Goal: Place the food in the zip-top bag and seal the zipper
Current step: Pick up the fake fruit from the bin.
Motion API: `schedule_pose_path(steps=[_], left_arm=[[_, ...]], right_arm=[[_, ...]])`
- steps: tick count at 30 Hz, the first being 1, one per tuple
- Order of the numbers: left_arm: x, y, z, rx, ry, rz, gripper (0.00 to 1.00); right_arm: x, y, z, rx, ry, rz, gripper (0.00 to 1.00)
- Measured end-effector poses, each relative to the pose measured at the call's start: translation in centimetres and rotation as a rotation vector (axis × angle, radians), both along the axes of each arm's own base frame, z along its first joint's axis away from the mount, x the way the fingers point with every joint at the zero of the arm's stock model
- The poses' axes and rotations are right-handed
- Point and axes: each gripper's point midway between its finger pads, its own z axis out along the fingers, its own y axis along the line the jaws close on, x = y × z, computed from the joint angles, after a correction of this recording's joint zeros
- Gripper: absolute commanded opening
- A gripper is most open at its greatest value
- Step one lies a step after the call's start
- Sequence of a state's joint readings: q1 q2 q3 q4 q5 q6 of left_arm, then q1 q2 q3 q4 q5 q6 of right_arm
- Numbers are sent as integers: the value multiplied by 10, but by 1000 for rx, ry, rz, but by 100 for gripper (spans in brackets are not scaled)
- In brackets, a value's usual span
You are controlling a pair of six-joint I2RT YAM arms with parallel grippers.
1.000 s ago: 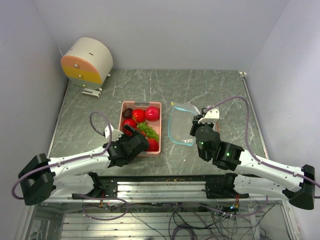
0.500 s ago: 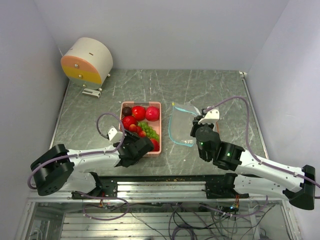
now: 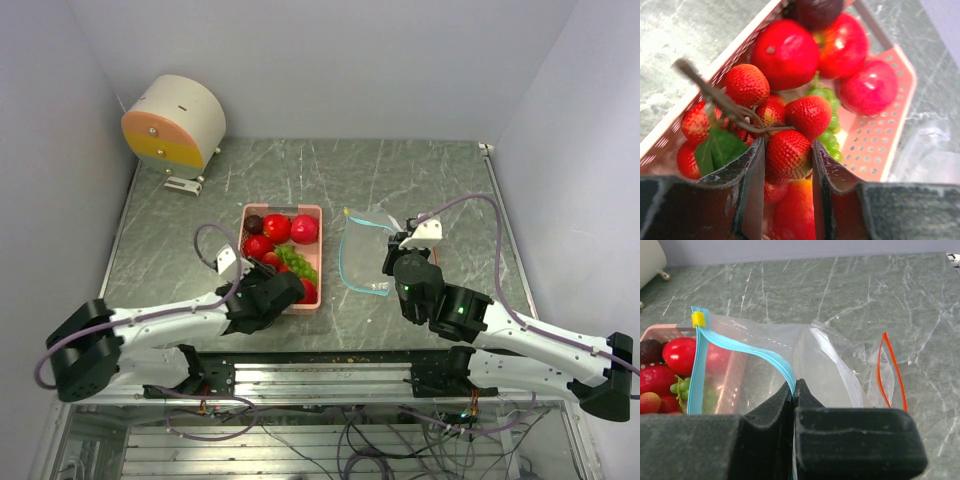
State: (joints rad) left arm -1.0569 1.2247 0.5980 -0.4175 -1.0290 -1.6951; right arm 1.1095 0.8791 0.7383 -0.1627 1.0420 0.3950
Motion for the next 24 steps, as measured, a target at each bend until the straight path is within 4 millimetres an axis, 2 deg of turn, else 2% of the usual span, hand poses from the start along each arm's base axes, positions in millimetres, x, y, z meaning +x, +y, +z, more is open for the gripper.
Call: schedule_pose_path(steps=[8, 12, 20, 24], left_arm=[[-14, -4, 76, -55, -106, -194, 7], [-20, -8, 103, -73, -167, -298, 7], [-28, -33, 145, -34, -270, -528, 7], [-32, -51, 180, -61, -356, -629, 7]], right_arm=[[-1, -2, -2, 11, 3, -2, 0], [-2, -2, -1, 22, 2, -4, 0], [-2, -2, -3, 30, 10, -8, 0], [-2, -1, -6, 29, 15, -8, 0]])
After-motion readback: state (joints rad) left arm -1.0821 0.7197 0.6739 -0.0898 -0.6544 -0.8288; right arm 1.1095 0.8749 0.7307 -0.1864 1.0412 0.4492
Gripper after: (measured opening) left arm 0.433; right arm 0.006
